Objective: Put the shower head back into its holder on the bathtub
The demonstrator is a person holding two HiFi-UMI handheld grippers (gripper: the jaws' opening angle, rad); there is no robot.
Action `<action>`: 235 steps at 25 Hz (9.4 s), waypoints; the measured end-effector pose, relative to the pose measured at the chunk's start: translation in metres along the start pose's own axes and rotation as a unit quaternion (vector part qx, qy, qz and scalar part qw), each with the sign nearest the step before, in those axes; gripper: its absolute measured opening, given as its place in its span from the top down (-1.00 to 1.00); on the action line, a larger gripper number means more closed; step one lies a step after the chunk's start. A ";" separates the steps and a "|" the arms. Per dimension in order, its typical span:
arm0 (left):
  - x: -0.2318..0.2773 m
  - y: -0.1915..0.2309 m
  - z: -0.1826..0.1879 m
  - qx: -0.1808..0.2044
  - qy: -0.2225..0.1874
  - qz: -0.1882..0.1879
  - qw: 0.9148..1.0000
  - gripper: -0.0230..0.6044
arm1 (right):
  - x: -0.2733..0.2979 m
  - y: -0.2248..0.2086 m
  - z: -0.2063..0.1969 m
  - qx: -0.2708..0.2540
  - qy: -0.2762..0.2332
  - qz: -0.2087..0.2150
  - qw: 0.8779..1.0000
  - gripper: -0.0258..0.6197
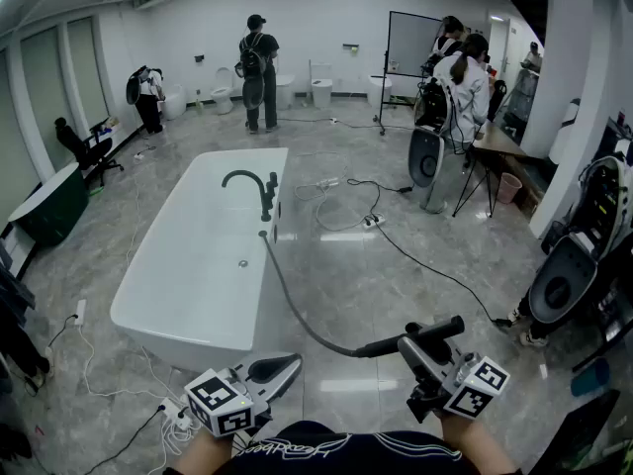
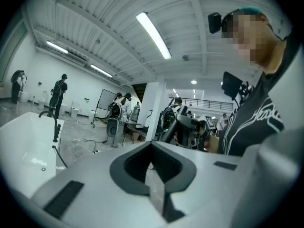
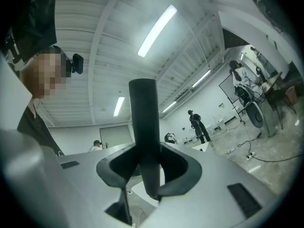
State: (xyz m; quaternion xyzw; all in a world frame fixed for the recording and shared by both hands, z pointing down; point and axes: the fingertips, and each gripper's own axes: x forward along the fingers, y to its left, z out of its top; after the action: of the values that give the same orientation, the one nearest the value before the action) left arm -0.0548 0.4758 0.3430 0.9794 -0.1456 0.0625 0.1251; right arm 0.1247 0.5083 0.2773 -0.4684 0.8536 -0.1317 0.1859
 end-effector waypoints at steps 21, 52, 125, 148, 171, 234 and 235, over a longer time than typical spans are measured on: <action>-0.014 0.038 -0.043 -0.024 0.026 0.025 0.999 0.90 | 0.030 -0.013 -0.012 0.017 0.005 -0.002 1.000 0.49; 0.187 0.342 -0.104 -0.022 0.224 -0.059 0.973 0.32 | 0.380 -0.207 0.114 0.114 -0.072 0.068 0.988 0.49; 0.130 0.692 0.282 0.087 0.031 0.364 0.927 0.72 | 0.636 -0.383 0.039 -0.046 0.157 0.186 0.969 0.51; 0.133 0.727 0.152 -0.018 0.085 0.327 0.941 0.72 | 0.651 -0.390 -0.008 -0.007 0.203 0.136 0.970 0.51; 0.190 0.752 0.007 -0.131 0.116 0.309 0.935 0.72 | 0.645 -0.408 -0.046 -0.001 0.258 0.111 0.960 0.51; 0.120 0.690 0.025 -0.213 0.030 0.317 0.924 0.91 | 0.693 -0.374 -0.231 -0.105 0.340 0.193 0.914 0.51; 0.115 0.688 0.027 -0.208 0.029 0.321 0.924 0.91 | 0.693 -0.375 -0.242 -0.111 0.344 0.192 0.912 0.51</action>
State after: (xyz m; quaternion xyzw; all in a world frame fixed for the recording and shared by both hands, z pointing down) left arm -0.1498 -0.1996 0.4910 0.8299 -0.4584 0.0957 0.3032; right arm -0.0410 -0.2653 0.5091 -0.2386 0.9475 -0.1509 -0.1504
